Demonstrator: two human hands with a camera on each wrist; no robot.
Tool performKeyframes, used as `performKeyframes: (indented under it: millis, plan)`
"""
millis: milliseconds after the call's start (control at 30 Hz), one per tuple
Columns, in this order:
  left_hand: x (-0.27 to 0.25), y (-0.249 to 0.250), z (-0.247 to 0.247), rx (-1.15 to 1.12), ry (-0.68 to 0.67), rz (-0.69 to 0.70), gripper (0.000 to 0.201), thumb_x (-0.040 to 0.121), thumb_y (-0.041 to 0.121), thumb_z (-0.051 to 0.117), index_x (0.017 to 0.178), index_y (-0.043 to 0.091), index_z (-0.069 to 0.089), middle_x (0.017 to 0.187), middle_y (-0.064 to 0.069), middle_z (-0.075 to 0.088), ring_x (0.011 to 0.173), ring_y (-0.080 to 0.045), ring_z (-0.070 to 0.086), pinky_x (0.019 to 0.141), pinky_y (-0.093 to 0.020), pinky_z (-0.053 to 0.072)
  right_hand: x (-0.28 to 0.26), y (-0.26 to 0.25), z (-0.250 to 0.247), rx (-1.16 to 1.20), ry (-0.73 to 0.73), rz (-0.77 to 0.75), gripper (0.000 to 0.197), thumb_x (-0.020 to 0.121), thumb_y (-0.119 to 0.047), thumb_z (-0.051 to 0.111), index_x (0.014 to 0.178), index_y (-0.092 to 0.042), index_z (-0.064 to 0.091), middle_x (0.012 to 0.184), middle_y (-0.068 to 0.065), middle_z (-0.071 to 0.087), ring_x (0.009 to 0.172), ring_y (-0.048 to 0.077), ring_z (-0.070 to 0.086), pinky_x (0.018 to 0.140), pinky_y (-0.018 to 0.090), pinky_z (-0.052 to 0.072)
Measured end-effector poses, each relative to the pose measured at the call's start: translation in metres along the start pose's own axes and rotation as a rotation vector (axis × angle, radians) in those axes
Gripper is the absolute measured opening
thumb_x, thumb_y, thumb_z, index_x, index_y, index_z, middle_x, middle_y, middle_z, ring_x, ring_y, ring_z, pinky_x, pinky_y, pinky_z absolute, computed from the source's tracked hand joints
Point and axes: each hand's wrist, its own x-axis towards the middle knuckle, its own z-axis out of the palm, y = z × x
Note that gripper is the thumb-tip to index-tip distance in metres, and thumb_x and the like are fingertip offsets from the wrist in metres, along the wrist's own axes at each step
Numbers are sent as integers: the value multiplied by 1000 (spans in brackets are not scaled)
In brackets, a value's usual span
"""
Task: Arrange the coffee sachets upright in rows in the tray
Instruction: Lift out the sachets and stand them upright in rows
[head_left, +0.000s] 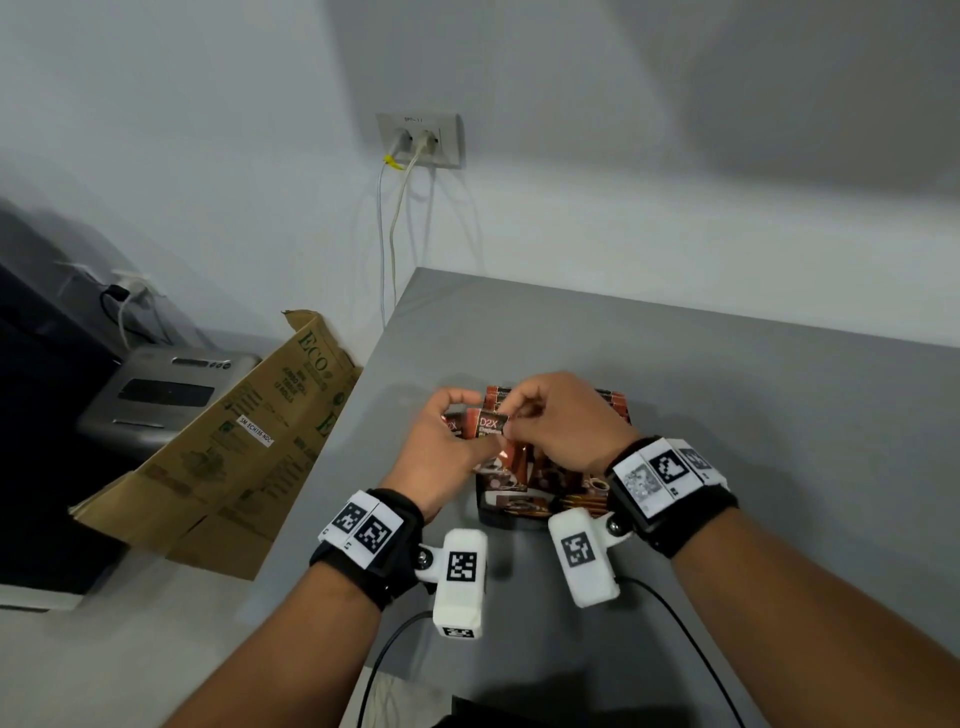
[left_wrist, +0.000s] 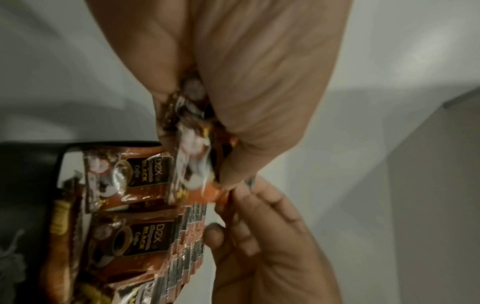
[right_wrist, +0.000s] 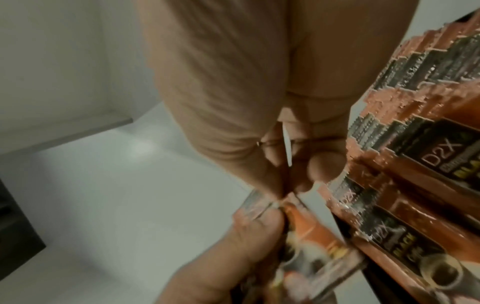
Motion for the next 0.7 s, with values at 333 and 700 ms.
performKeyframes:
  millis: [333, 700]
  plan:
    - [3, -15, -18, 115, 204, -94, 30, 84, -7, 48, 96, 15, 65, 101, -15, 70, 72, -20, 54, 59, -29, 43, 12, 31, 30, -356, -85, 155, 26, 89, 1, 57, 84, -24, 65, 88, -2, 73, 77, 12, 70, 74, 31, 60]
    - [-4, -8, -4, 107, -35, 19, 51, 73, -20, 70, 106, 15, 52, 75, -3, 65, 57, -15, 60, 55, -30, 51, -6, 2, 4, -7, -115, 21, 14, 86, -21, 71, 99, -25, 73, 89, -8, 74, 70, -3, 66, 69, 15, 50]
